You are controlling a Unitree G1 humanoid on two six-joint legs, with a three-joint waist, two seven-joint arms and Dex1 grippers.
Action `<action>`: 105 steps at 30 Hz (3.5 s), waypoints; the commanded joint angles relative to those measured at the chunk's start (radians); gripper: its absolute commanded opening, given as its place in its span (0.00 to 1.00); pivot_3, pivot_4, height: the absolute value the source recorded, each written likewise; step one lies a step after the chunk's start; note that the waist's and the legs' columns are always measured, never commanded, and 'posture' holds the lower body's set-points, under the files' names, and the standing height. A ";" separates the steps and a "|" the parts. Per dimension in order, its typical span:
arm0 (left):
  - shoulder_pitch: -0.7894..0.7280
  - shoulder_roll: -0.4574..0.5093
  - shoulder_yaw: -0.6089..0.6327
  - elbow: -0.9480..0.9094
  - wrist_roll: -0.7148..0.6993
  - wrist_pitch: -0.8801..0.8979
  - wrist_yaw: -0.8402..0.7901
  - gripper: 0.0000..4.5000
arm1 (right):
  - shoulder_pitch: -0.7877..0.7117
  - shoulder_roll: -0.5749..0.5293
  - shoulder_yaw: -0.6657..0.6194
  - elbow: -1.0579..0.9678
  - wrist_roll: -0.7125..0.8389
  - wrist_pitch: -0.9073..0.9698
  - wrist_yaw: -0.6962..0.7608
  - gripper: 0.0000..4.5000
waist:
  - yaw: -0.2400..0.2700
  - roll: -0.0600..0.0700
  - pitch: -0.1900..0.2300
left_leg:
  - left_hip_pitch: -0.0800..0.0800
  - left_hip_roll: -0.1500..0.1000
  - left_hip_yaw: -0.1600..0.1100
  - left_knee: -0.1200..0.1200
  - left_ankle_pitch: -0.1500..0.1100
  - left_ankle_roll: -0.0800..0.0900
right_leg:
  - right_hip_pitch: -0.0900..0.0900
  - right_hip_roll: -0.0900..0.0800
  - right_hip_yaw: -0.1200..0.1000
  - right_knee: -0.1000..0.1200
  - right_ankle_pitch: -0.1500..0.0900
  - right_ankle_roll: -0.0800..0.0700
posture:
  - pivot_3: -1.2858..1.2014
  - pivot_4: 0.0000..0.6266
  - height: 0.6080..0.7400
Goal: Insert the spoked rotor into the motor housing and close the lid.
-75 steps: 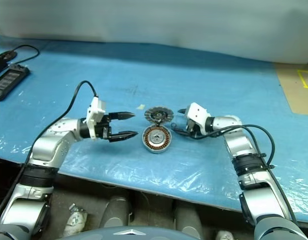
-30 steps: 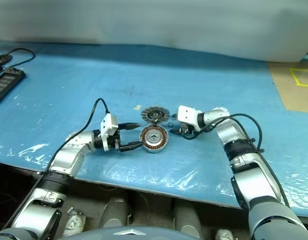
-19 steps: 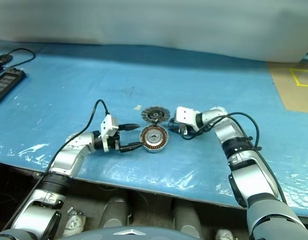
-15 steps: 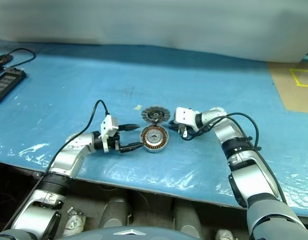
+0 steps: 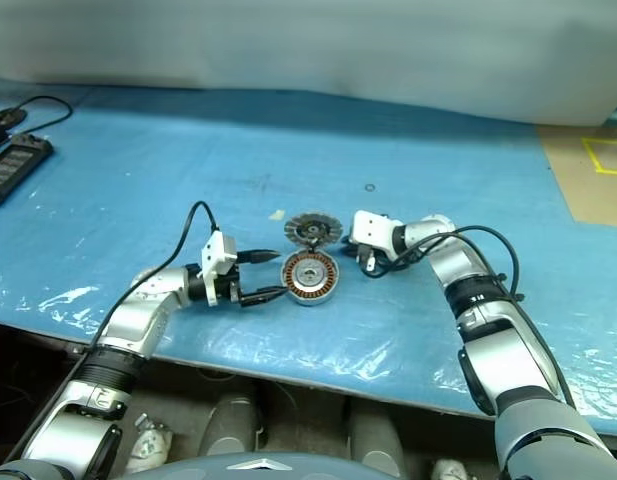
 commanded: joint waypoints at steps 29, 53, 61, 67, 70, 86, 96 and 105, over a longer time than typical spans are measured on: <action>0.004 -0.013 0.005 0.011 0.012 -0.063 0.028 0.91 | -0.391 0.162 -0.207 0.530 -0.017 0.121 -0.579 0.29 | 0.001 0.001 0.001 | -0.010 0.002 0.002 -0.002 0.000 0.000 | -0.010 0.001 -0.001 -0.002 0.000 0.000 | 0.52 0.24 1.00; 0.041 -0.011 0.001 -0.013 0.013 -0.061 0.069 0.91 | -0.358 0.224 -0.400 0.576 0.045 0.280 -0.673 0.50 | 0.001 0.002 0.001 | -0.010 0.002 0.002 -0.002 0.000 0.000 | -0.010 0.001 -0.001 -0.001 0.000 0.000 | 0.52 0.24 1.00; 0.048 -0.008 -0.001 -0.018 0.019 -0.062 0.080 0.91 | -0.361 0.238 -0.499 0.577 0.095 0.320 -0.723 0.50 | 0.001 0.002 0.001 | -0.010 0.002 0.002 -0.002 0.000 0.000 | -0.010 0.001 -0.001 -0.001 0.000 0.000 | 0.52 0.24 1.00; 0.060 -0.007 -0.002 -0.025 0.023 -0.065 0.092 0.91 | -0.362 0.251 -0.541 0.579 0.109 0.346 -0.733 0.50 | 0.001 0.002 0.001 | -0.009 0.002 0.002 -0.002 0.000 0.000 | -0.010 0.001 -0.001 0.000 0.000 0.000 | 0.52 0.24 1.00; 0.067 -0.005 -0.001 -0.026 0.025 -0.068 0.097 0.91 | -0.368 0.260 -0.543 0.579 0.104 0.348 -0.730 0.50 | 0.001 0.002 0.001 | -0.009 0.002 0.002 -0.001 0.000 0.000 | -0.010 0.001 -0.001 0.000 0.000 0.000 | 0.52 0.24 1.00; 0.106 0.004 -0.001 -0.060 0.033 -0.075 0.136 0.91 | -0.392 0.277 -0.578 0.582 0.106 0.364 -0.794 0.31 | 0.001 0.002 0.001 | -0.009 0.002 0.002 -0.001 0.000 -0.001 | -0.010 0.001 -0.001 0.000 0.000 0.000 | 0.52 0.24 1.00; 0.090 -0.009 0.015 -0.058 0.003 -0.080 0.135 0.91 | -0.405 0.270 -0.596 0.577 0.117 0.352 -0.772 0.01 | 0.001 0.002 0.001 | -0.009 0.002 0.002 -0.001 0.000 -0.001 | -0.010 0.001 -0.001 0.000 0.000 0.000 | 0.52 0.24 1.00; 0.041 -0.003 0.057 -0.141 -0.122 0.028 0.094 0.91 | -0.423 0.270 -0.610 0.565 0.140 0.316 -0.712 0.04 | 0.001 0.002 0.001 | -0.011 0.002 0.002 -0.001 0.000 -0.001 | -0.011 0.001 -0.001 0.000 0.000 0.000 | 0.52 0.24 1.00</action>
